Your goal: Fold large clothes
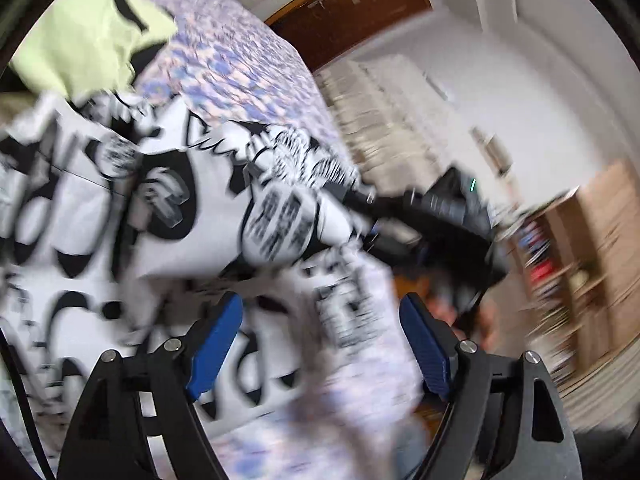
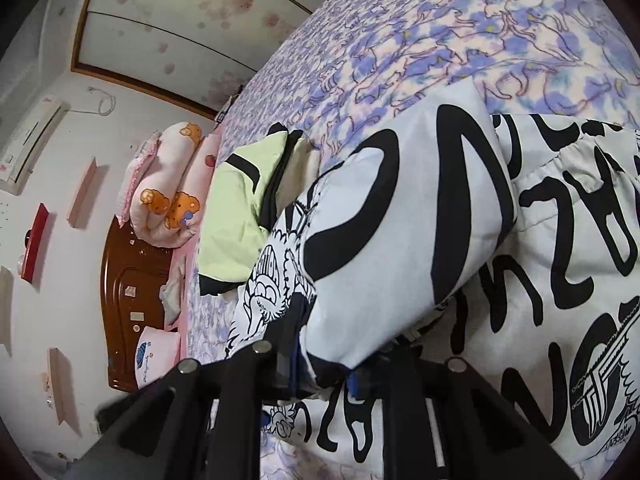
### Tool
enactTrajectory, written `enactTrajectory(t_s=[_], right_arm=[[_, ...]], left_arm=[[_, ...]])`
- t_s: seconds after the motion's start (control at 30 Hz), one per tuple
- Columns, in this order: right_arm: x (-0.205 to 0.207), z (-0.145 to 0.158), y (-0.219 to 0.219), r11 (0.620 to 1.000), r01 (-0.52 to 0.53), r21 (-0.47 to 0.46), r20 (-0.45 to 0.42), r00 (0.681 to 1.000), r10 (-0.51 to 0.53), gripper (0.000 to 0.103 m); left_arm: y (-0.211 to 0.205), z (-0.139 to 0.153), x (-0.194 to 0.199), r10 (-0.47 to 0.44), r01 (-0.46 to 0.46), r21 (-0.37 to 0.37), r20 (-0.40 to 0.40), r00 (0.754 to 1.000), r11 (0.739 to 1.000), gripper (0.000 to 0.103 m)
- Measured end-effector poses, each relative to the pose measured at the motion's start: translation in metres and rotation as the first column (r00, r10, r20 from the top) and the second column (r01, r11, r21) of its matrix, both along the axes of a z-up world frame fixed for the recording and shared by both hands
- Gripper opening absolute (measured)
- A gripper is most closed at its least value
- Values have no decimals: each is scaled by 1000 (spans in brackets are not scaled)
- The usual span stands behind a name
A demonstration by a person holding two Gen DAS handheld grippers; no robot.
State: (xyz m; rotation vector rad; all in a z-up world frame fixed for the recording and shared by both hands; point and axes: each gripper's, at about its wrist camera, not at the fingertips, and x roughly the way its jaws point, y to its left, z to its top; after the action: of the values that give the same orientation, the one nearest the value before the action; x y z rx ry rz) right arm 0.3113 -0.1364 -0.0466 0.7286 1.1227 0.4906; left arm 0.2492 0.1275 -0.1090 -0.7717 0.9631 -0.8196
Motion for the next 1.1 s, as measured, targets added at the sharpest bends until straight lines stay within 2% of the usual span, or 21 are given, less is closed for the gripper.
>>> enactTrajectory(t_s=[0.07, 0.2, 0.3, 0.37, 0.4, 0.5, 0.53, 0.57, 0.7, 0.77, 0.83, 0.9, 0.97, 1.03, 1.1], right_arm=[[-2, 1, -1, 1000, -5, 12, 5, 1000, 5, 17], [-9, 5, -3, 999, -25, 36, 15, 1000, 24, 17], [-13, 5, -7, 998, -41, 48, 19, 999, 40, 17], [-15, 5, -9, 998, -52, 42, 25, 998, 51, 15], [-15, 5, -9, 997, -61, 38, 27, 998, 60, 14], [-16, 11, -6, 996, -86, -12, 55, 995, 87, 13], [-16, 15, -5, 995, -93, -32, 76, 993, 95, 12], [-17, 21, -4, 994, -92, -53, 100, 990, 97, 12], [-25, 53, -12, 993, -71, -92, 230, 969, 91, 11], [-32, 64, -16, 992, -70, -101, 287, 953, 96, 11], [-47, 68, -17, 988, -82, -133, 343, 931, 124, 11], [-70, 56, -15, 977, -107, -186, 354, 920, 169, 11], [-89, 32, -12, 966, -140, -219, 321, 924, 207, 11], [-109, -3, -9, 954, -178, -240, 245, 940, 237, 11], [-129, -42, -9, 941, -220, -256, 140, 955, 261, 14]], left_arm=[[-3, -10, 14, 3, -7, -72, -50, 999, 997, 79], [-3, -32, 29, 52, -73, -155, -130, 990, 985, 79], [5, -45, 33, 93, -122, -177, -163, 982, 977, 79], [6, -56, 41, 108, -141, -160, -196, 975, 977, 79], [8, -59, 46, 111, -143, -149, -204, 973, 978, 79], [6, -53, 67, 134, -145, -50, -186, 973, 988, 78], [7, -48, 70, 135, -143, -32, -169, 976, 989, 69], [4, -35, 75, 140, -139, 18, -123, 982, 990, 64], [-3, 10, 82, 86, -92, 154, 42, 995, 984, 25], [-5, 23, 74, 42, -59, 170, 106, 993, 984, 22], [-8, 23, 64, 11, -37, 184, 137, 990, 982, 21], [-14, 5, 44, -36, 4, 232, 135, 990, 973, 21], [-14, -19, 29, -69, 43, 254, 92, 993, 966, 21], [-13, -57, 9, -108, 100, 280, 11, 994, 955, 21], [-12, -82, -7, -126, 132, 302, -39, 991, 944, 22]])
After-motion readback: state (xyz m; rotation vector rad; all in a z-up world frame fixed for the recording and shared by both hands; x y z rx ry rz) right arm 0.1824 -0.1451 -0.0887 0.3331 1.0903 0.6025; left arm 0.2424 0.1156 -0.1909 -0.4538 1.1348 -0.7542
